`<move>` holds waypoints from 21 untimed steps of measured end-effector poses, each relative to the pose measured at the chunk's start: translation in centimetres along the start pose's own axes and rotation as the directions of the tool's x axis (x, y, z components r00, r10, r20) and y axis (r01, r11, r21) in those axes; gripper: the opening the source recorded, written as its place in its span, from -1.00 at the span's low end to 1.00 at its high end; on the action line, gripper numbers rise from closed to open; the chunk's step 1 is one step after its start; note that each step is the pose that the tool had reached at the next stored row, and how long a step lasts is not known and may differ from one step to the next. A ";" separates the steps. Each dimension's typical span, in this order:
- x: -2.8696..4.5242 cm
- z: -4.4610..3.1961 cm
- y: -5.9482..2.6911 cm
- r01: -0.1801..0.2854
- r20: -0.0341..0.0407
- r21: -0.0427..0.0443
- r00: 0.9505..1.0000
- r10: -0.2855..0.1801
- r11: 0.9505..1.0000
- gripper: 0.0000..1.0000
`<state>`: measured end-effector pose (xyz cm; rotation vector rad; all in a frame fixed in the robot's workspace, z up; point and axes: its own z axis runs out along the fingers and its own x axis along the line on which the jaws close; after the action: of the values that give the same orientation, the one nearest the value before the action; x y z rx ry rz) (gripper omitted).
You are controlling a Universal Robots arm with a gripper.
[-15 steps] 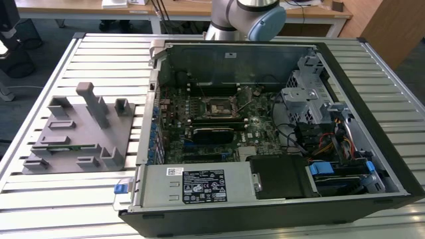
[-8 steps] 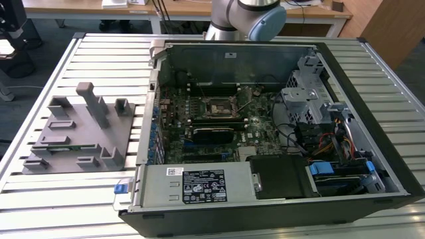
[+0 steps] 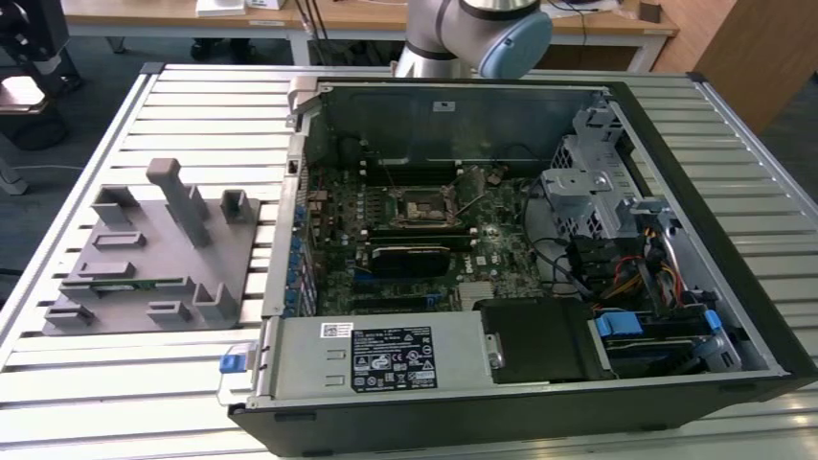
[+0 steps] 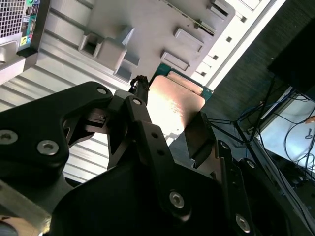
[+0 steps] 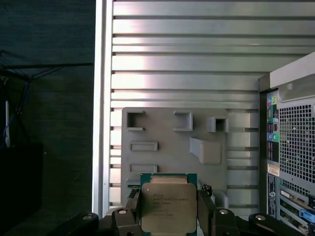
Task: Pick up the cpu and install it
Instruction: 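Pick up the cpu and move it towards the insertion slot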
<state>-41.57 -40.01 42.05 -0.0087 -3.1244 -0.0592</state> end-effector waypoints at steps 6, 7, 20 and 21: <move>-0.99 -0.02 0.01 0.000 0.000 0.000 1.000 0.000 1.000 0.08; -1.16 -0.02 0.01 0.000 0.000 0.000 1.000 0.000 1.000 0.08; -3.51 -0.06 0.02 0.000 0.000 0.000 1.000 0.000 1.000 0.08; -3.70 -0.06 0.02 0.000 0.000 0.000 1.000 0.000 1.000 0.08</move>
<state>-37.86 -40.01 42.05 -0.0087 -3.1244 -0.0593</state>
